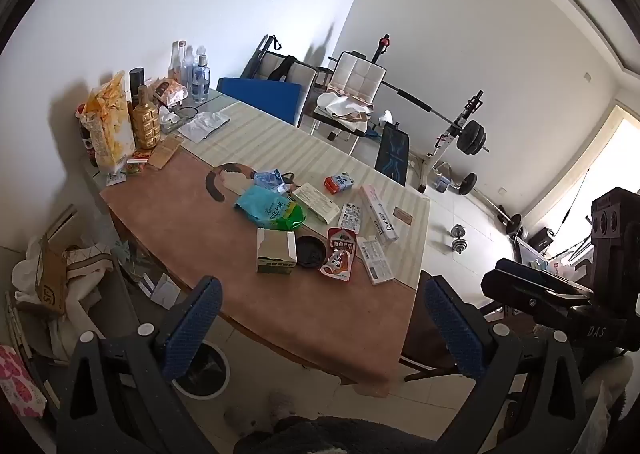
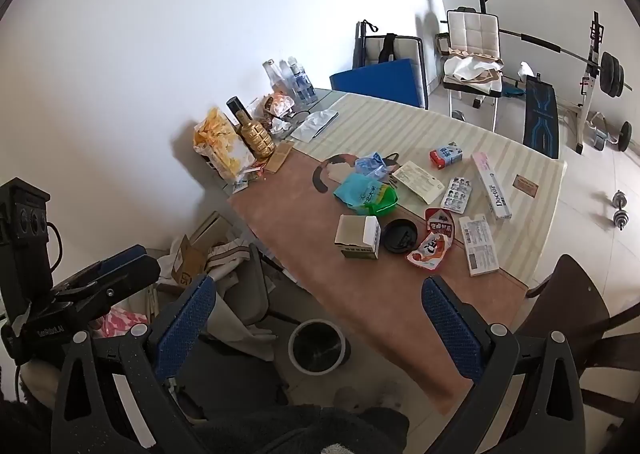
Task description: Collect trash
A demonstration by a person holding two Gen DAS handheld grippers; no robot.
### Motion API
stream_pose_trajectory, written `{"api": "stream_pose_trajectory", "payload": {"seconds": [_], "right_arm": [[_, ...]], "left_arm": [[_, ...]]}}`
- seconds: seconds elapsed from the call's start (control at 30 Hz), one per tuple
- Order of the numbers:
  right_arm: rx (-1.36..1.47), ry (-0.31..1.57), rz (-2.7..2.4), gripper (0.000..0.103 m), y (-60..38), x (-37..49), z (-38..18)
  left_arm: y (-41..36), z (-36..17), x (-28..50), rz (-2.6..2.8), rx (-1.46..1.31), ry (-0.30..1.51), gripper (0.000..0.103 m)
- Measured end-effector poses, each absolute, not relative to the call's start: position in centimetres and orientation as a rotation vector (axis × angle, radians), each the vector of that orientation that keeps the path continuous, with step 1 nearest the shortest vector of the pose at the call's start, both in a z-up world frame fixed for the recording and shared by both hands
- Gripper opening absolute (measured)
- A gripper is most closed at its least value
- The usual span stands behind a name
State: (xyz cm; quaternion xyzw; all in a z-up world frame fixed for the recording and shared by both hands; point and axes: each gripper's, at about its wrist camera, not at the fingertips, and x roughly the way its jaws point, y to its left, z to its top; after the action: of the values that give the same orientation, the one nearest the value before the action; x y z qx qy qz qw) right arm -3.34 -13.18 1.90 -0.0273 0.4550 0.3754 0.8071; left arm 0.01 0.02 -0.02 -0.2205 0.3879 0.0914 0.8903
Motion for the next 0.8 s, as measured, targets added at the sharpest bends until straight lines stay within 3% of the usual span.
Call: {"api": "stream_pose_trajectory", "payload": {"seconds": [0.8], "right_arm": [[-0.05, 0.985, 0.802, 0.103, -13.1, -3.43, 1.75]], "left_arm": [[-0.69, -0.48, 0.9, 0.154, -0.467, 0.811, 0.103]]}}
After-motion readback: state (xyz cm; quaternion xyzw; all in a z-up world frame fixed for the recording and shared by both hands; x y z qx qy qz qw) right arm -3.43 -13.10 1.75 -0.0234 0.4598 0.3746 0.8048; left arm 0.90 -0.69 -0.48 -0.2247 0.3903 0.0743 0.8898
